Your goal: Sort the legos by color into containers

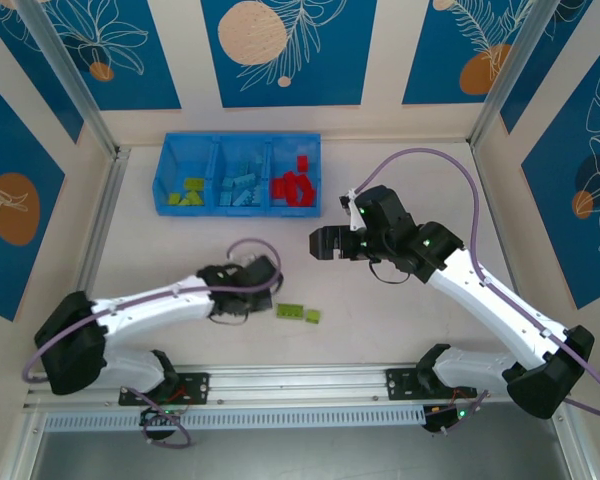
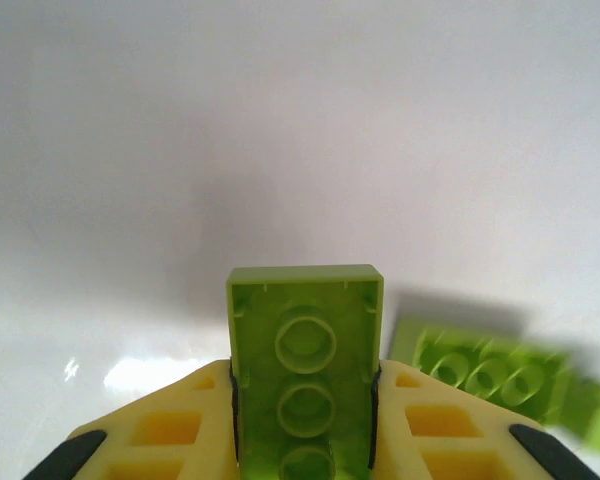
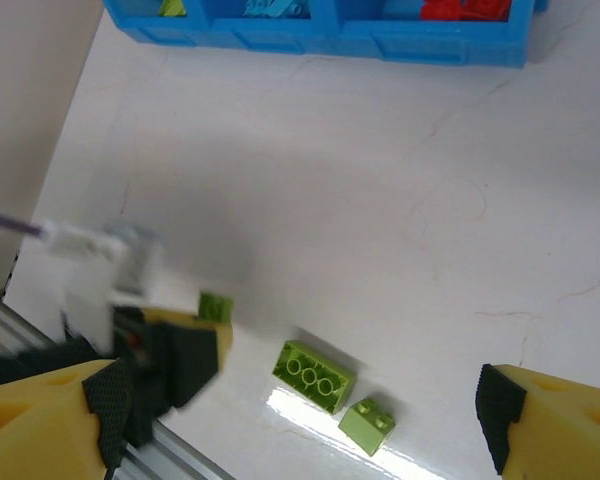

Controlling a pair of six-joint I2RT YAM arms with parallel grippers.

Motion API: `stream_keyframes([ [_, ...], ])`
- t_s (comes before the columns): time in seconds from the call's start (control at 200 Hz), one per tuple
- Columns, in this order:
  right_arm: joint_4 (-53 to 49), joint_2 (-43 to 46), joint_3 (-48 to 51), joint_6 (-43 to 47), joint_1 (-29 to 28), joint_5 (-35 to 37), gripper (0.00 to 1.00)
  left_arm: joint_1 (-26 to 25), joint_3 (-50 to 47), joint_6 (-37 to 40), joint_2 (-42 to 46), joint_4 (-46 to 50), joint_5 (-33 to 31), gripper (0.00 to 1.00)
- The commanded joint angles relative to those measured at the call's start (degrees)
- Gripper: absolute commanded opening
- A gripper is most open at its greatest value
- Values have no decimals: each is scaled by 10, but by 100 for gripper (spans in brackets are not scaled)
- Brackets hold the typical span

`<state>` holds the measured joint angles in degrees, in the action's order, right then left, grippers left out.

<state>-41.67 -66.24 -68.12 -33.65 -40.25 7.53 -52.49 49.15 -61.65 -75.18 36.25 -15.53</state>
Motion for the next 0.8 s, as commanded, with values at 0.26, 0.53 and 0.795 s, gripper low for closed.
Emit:
stream_keyframes([
  [0.26, 1, 0, 5, -18, -4, -25, 91, 367, 227, 177, -91, 6, 95, 27],
  [0.53, -6, 19, 10, -22, -12, -18, 91, 487, 464, 191, -315, 33, 123, 35],
  [0.795, -8, 32, 27, -31, -16, -14, 91, 512, 693, 197, -465, 108, 152, 65],
])
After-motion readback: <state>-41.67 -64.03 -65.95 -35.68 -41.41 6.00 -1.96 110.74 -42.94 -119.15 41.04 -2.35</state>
